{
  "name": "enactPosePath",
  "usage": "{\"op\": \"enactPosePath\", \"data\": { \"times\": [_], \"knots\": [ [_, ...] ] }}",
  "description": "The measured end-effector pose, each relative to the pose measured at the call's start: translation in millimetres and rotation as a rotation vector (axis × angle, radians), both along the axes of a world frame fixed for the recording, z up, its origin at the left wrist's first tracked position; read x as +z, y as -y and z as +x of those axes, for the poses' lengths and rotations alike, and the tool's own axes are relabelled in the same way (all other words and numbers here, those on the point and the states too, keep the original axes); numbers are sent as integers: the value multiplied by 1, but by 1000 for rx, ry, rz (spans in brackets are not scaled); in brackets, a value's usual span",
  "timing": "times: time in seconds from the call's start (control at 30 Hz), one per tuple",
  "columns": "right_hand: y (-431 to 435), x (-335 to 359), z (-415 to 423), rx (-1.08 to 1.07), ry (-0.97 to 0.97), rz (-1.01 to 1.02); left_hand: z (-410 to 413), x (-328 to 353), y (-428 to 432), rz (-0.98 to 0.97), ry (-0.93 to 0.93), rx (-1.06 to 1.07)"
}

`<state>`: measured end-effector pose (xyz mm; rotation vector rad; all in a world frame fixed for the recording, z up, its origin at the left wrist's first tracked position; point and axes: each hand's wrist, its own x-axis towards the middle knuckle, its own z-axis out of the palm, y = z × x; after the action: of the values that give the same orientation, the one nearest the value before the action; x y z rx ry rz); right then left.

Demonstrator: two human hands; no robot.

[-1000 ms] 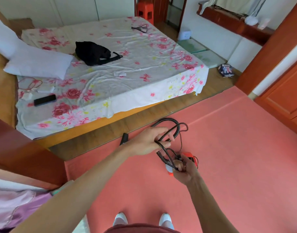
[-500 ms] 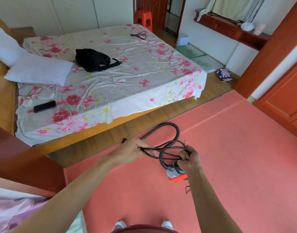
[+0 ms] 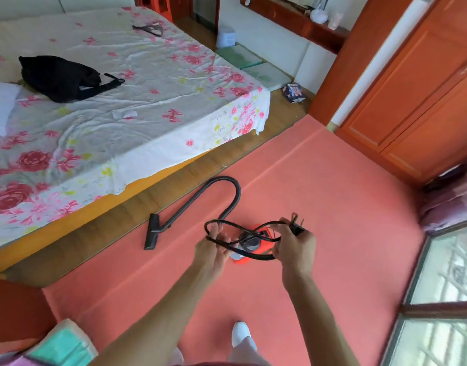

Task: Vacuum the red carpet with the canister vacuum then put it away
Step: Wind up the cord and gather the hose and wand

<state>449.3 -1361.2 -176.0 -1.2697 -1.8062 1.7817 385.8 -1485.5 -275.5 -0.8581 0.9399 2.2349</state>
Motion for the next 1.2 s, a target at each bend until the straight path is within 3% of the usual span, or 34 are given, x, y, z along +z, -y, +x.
{"op": "enactPosePath", "data": {
  "times": [0.1, 0.47, 0.63, 0.73, 0.93, 1.07, 1.2],
  "knots": [
    [-12, 12, 23, 49, 70, 168, 14, -4, -39, 83, 51, -66],
    [-72, 73, 114, -40, 126, 470, 72, -6, -172, 362, 67, -521],
    [-112, 101, 142, 59, 84, 574, 82, 35, -235, 602, 37, -583],
    [-144, 102, 160, 12, 2, 567, 75, 64, -280, 675, 66, -496],
    [-214, 83, 186, -219, -306, 330, 62, 101, -355, 561, 24, -284],
    [-264, 38, 185, -547, -581, -155, 64, 88, -369, 268, -60, -337],
    [-302, -25, 175, -599, -562, -590, 52, 72, -366, -62, -289, -437]
  ]
}}
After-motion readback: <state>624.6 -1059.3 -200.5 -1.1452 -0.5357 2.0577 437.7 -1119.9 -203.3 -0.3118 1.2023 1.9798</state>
